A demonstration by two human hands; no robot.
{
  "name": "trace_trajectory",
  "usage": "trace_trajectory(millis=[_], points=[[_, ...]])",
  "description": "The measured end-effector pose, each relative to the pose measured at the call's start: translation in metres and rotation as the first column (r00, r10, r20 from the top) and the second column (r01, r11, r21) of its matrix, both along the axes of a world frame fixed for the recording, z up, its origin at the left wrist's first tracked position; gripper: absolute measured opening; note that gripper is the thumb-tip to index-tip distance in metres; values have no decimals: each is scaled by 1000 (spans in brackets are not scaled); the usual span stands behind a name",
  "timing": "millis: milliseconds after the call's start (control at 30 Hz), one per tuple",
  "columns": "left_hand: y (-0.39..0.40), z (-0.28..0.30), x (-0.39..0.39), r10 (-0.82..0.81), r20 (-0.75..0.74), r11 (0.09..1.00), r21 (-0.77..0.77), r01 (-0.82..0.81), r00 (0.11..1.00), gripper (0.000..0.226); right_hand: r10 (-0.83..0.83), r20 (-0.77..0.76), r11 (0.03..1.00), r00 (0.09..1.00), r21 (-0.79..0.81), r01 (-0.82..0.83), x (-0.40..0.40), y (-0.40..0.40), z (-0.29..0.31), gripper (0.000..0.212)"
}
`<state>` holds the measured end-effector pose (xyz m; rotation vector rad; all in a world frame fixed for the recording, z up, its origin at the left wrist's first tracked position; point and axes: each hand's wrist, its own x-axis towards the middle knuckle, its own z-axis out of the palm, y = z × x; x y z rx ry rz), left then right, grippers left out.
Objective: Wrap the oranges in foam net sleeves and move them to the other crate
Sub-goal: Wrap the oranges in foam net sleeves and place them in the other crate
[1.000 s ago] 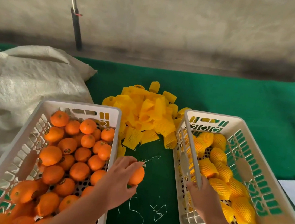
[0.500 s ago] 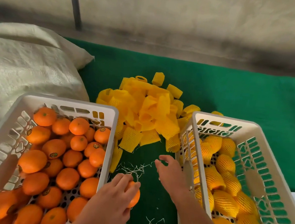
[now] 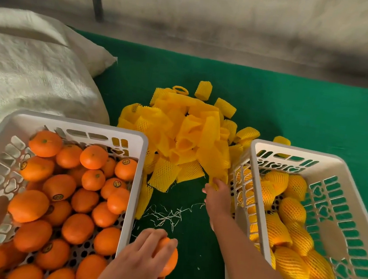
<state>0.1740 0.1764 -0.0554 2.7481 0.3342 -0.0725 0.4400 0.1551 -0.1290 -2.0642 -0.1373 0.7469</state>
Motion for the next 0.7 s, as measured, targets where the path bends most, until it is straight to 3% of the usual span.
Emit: trace_trajectory(millis=[267, 433, 567, 700], points=[[-9, 5, -5, 118, -13, 991, -58, -119, 993, 83, 59, 428, 998, 902, -24, -54, -83, -76, 50, 20], [-16, -2, -13, 235, 64, 968, -110, -227, 970, 75, 237, 505, 971, 830, -99, -217, -111, -126, 77, 31], [-19, 1, -15, 251, 78, 966, -91, -243, 965, 77, 410, 480, 912, 775, -235, -337, -117, -159, 101, 41], [-20, 4, -15, 221, 69, 975, -26, -220, 973, 81, 543, 500, 839, 675, -350, -415, -120, -182, 127, 21]])
